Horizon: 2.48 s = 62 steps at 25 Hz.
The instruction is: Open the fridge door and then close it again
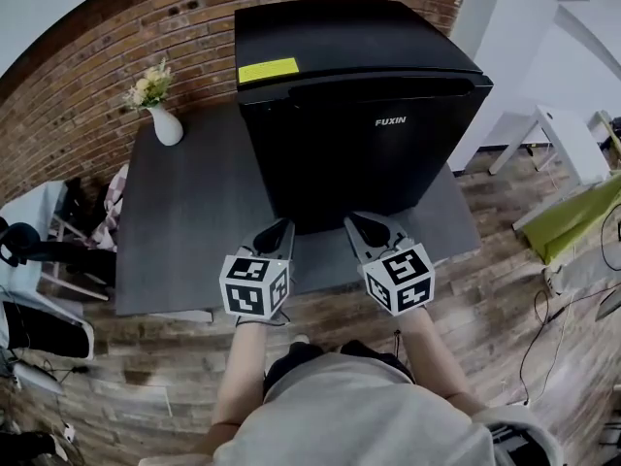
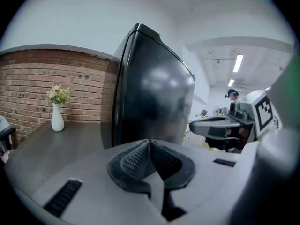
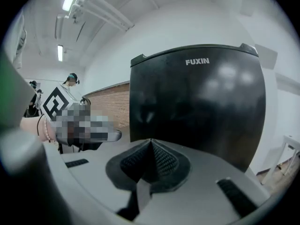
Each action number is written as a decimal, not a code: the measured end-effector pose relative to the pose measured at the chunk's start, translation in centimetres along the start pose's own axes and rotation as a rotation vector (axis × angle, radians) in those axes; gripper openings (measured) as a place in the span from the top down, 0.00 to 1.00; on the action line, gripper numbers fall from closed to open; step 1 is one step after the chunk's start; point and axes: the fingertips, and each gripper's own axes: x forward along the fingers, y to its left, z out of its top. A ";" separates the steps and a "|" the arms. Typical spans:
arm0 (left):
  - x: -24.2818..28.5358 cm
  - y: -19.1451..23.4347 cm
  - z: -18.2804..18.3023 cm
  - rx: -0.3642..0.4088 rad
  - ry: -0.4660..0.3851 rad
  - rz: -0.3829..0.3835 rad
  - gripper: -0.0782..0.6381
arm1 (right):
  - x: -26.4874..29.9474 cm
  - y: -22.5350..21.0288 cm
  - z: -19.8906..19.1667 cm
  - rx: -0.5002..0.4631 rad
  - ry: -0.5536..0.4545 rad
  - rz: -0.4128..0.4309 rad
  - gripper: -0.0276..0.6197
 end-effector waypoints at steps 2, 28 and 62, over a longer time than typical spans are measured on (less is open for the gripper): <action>-0.1 0.6 0.7 0.022 -0.013 -0.014 0.88 | -0.1 -0.2 0.9 -0.030 -0.009 -0.037 0.96; 0.2 4.3 5.9 0.202 -0.096 -0.090 0.64 | -1.4 -2.1 13.0 -0.682 -0.022 -0.325 0.84; 2.2 4.0 7.4 0.164 -0.129 -0.158 0.59 | 1.4 -3.0 18.5 -1.062 0.006 -0.172 0.48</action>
